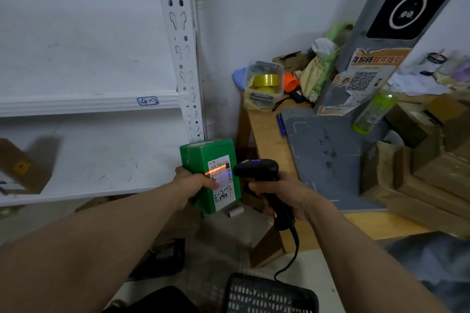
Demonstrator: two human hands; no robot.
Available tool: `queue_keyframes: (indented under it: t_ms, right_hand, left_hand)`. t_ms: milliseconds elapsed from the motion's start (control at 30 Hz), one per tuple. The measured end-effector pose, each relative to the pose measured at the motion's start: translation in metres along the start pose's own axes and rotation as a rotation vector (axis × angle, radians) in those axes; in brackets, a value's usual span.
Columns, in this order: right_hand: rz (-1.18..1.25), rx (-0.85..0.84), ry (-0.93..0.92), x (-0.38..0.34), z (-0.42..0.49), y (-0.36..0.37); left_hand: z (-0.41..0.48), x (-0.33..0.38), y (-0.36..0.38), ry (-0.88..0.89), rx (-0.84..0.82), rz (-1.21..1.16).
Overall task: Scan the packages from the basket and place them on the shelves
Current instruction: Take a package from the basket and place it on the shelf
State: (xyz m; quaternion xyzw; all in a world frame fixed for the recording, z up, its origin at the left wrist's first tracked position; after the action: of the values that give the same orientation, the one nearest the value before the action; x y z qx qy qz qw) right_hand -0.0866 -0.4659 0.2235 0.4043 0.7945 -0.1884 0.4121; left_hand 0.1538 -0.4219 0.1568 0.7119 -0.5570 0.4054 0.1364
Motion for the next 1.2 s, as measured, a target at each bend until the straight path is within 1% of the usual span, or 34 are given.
queue_keyframes:
  t_ms: [200,667,767,833,900,967,1067,1200]
  right_hand:
    - [0.007,0.011,-0.021,0.001,-0.004,0.0]
    - [-0.015,0.002,0.018,-0.001,-0.002,0.004]
    - [-0.003,0.007,0.019,0.002,0.002,-0.001]
    - [-0.02,0.049,0.023,0.007,0.006,-0.01]
    - [-0.074,0.14,0.042,0.015,0.013,-0.026]
    - [-0.202,0.259,0.102,0.026,0.022,-0.046]
    - [-0.394,0.401,0.221,0.047,0.039,-0.073]
    - [-0.486,0.516,0.246,0.059,0.061,-0.091]
  left_hand:
    - [0.002,-0.003,0.006,0.003,-0.025,0.01]
    - [0.002,-0.002,0.001,0.003,-0.026,-0.01]
    - [0.001,-0.001,0.002,0.009,-0.052,-0.008]
    - [0.001,-0.002,0.002,0.001,-0.071,0.003]
    - [0.005,-0.003,0.002,-0.004,-0.104,0.011]
    - [0.022,-0.008,0.002,0.014,-0.137,0.01]
    - [0.014,0.001,0.009,0.019,-0.234,0.016]
    - [-0.006,0.02,0.021,-0.031,-0.313,0.021]
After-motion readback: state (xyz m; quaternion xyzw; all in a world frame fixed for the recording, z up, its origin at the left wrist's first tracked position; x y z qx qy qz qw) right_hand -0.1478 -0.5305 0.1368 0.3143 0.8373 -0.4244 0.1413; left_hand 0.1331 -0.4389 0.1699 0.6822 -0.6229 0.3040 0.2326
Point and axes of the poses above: each hand's wrist, its own z-axis towards the middle knuckle, its own y-axis out of the palm, x = y × z, the point moved 4 cm from there along z, towards the middle knuckle, and after that the axes turned 1 degree about z, right-handed, at the moved point
